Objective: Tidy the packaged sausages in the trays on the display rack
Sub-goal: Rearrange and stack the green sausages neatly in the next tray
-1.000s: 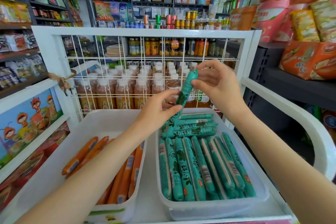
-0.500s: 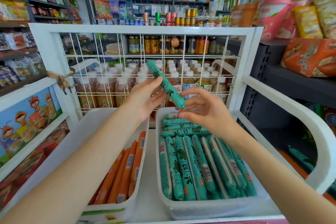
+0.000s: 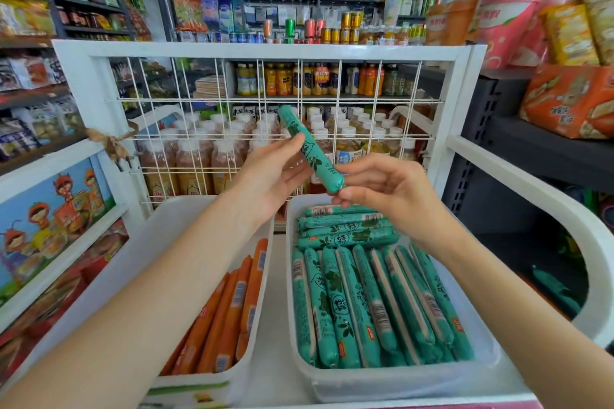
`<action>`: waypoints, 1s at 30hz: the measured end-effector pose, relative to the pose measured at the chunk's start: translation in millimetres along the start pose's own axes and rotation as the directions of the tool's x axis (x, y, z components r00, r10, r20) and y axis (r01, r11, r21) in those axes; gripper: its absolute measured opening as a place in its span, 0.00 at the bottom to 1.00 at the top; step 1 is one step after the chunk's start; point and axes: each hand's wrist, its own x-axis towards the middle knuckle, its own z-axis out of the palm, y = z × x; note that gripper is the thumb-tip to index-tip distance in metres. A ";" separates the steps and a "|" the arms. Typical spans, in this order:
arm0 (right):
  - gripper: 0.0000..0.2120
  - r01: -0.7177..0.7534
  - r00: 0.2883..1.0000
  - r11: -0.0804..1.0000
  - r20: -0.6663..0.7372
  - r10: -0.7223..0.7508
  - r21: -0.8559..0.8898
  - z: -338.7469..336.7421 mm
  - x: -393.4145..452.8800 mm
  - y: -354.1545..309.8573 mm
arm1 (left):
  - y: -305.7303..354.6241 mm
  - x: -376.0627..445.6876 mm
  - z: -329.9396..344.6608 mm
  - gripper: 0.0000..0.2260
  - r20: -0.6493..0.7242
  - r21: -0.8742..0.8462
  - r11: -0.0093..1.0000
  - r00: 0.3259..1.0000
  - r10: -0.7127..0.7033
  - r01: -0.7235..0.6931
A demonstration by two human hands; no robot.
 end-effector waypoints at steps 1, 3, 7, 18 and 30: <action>0.12 -0.006 1.000 1.000 -0.006 0.006 0.003 -0.4 0.0 0.1 | -1.2 0.6 0.4 0.04 -0.008 -0.004 1.000 1.000 0.000 0.000; 0.12 -0.024 0.999 1.000 -0.029 0.025 0.018 -0.7 0.5 0.7 | -5.7 2.4 2.5 0.03 -0.051 -0.024 1.000 0.999 0.010 -0.011; 0.10 -0.145 0.966 0.987 -0.204 0.157 0.074 -6.0 1.2 9.0 | -22.5 4.7 4.2 0.02 -0.109 -0.016 0.997 0.991 0.077 -0.079; 0.08 -0.521 0.699 0.852 -0.596 0.394 -0.048 -66.1 20.8 78.9 | -44.4 4.1 -46.8 0.07 0.244 0.946 0.214 0.970 0.022 -0.243; 0.09 -0.289 0.923 0.675 -0.010 0.385 -0.679 -24.1 8.3 89.6 | -59.7 0.3 -55.5 0.09 0.322 0.944 -0.062 0.945 -0.062 -0.325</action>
